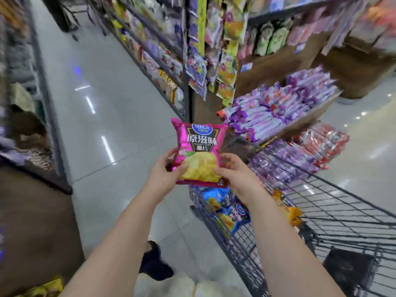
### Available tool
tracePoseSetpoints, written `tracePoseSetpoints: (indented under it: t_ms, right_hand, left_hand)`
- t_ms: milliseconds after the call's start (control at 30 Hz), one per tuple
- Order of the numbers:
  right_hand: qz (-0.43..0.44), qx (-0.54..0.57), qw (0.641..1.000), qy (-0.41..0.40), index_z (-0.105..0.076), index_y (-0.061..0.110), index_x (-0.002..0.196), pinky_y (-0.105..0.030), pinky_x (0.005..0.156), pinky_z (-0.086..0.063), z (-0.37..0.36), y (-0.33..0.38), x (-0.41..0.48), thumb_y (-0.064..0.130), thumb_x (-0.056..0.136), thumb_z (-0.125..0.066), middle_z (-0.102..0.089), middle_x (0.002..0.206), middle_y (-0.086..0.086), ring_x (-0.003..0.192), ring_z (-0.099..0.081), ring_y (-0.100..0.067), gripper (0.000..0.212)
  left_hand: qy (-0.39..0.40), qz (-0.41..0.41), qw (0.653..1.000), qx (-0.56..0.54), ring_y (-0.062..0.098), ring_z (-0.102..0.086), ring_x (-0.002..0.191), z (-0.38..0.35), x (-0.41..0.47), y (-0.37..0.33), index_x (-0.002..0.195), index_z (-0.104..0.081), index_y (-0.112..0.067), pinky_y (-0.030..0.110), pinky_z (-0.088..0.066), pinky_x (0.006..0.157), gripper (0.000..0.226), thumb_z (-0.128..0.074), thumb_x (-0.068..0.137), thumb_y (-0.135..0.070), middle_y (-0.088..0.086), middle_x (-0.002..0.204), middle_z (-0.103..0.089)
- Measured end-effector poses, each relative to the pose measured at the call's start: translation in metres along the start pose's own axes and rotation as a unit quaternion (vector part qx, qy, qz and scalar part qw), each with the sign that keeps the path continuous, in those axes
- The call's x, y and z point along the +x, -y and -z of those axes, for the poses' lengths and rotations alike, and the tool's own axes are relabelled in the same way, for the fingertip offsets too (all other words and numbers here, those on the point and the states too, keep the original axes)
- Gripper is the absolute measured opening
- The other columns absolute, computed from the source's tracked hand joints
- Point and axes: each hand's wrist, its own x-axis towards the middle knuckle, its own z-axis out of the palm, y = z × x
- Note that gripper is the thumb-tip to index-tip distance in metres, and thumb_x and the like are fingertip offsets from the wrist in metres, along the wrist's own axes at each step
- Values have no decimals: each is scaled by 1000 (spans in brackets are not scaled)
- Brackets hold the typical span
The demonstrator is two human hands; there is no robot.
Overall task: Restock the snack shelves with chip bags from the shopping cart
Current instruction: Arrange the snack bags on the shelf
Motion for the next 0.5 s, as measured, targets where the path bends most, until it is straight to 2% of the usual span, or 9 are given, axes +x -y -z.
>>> tracePoseSetpoints:
  t_ms: [167,300,367,500]
  right_hand:
    - [71,-17,996,46,-58,25,105,-26,73,-53,-122,46,69,-4,82,-69,-62,104,-9,91,-61,-19,39]
    - [99,-17,991,83,-60,25,107,-23,69,-53,-220,91,123,-2,82,-71,-61,105,-6,90,-62,-17,38]
    - [120,-19,989,86,-59,24,108,-16,64,-51,-265,114,148,-3,83,-70,-61,102,-2,87,-62,-11,39]
    - [158,-15,983,89,-56,16,119,-10,67,-49,-339,143,196,-5,85,-67,-61,104,8,89,-58,-1,42]
  left_hand:
    - [-75,-37,996,-17,3,-65,84,121,51,-21,133,-53,-23,12,-51,67,53,-72,86,-9,0,106,-68]
    - [-102,-71,992,-27,12,-65,85,218,103,-53,124,-52,-31,12,-51,62,50,-70,87,-3,0,103,-67]
    - [-107,-87,990,-21,13,-64,86,264,132,-66,122,-51,-36,14,-52,63,52,-69,87,-2,1,104,-66]
    - [-132,-92,987,-32,0,-62,79,336,186,-81,131,-51,-28,15,-51,63,55,-69,87,-1,-2,101,-63]
